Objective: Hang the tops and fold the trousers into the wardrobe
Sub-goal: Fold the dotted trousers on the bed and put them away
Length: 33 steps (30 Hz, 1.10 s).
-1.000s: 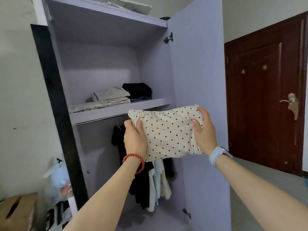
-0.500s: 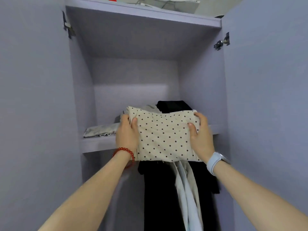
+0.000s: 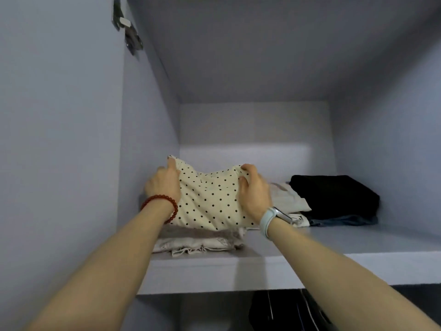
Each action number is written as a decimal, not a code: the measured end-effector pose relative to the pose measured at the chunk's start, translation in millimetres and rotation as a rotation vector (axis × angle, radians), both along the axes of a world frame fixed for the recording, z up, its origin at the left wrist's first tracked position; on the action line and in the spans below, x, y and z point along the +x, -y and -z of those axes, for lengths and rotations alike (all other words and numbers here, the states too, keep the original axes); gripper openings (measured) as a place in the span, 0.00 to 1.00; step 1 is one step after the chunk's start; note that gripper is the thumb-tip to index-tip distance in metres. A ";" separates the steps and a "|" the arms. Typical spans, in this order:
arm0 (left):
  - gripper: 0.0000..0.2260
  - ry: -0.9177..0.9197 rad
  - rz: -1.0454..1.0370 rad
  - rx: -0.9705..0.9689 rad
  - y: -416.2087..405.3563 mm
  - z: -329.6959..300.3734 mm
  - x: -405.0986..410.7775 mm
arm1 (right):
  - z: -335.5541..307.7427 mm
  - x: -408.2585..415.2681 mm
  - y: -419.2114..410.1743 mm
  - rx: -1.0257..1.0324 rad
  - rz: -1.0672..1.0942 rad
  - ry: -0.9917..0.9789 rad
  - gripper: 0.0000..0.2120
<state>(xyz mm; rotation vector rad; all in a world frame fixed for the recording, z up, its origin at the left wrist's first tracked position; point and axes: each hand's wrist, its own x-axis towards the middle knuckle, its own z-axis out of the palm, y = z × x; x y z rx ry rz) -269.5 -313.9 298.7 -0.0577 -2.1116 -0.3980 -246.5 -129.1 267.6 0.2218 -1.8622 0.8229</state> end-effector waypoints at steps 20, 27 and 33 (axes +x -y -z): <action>0.32 0.710 0.137 -0.242 -5.7 67.4 -76.4 | 43.2 -93.2 8.8 0.703 -0.166 0.638 0.24; 0.22 0.298 -0.092 -0.252 -12.1 61.8 34.3 | 40.1 -2.5 -13.2 0.595 -0.099 0.191 0.18; 0.16 -0.047 -0.159 -0.171 -17.5 180.2 163.8 | 133.7 90.1 -14.0 0.655 -0.228 -0.040 0.15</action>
